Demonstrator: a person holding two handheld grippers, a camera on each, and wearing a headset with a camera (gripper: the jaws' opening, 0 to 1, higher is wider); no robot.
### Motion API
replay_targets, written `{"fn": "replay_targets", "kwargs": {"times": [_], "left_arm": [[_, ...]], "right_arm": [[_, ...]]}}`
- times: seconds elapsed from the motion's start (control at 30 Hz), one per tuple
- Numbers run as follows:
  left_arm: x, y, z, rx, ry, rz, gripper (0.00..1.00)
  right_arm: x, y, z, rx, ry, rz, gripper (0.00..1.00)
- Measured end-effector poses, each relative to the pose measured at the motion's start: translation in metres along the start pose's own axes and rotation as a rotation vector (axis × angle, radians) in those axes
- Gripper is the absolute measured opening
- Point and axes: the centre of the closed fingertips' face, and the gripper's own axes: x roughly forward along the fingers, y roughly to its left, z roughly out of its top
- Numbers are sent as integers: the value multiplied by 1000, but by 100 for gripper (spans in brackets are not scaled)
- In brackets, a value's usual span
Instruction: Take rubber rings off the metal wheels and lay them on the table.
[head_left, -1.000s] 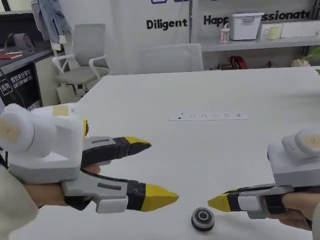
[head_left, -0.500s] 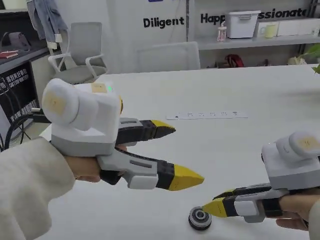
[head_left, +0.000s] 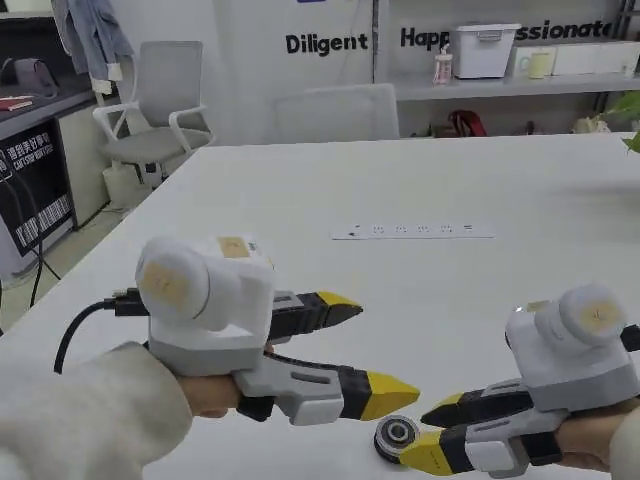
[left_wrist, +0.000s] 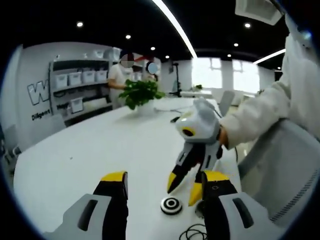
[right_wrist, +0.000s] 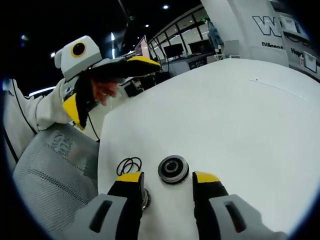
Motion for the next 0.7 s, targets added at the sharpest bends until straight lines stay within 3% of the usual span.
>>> {"fn": "replay_targets", "kwargs": {"times": [0.13,0.23,0.37,0.7], "left_arm": [[3,-5,-15,28,25,-1,52],[11,-7,-21,15,24,-7,46],[17,-13,-36,41,79,-19,45],[26,-15,-60,44,129,-21,41]], "right_arm": [[1,-2,-3,-41,16,-14,34],[1,-3,-3,-53,19,-18,33],[1,-5,-4,-64,25,-29,32],[4,-4,-8,-84,43,-34,28]]}}
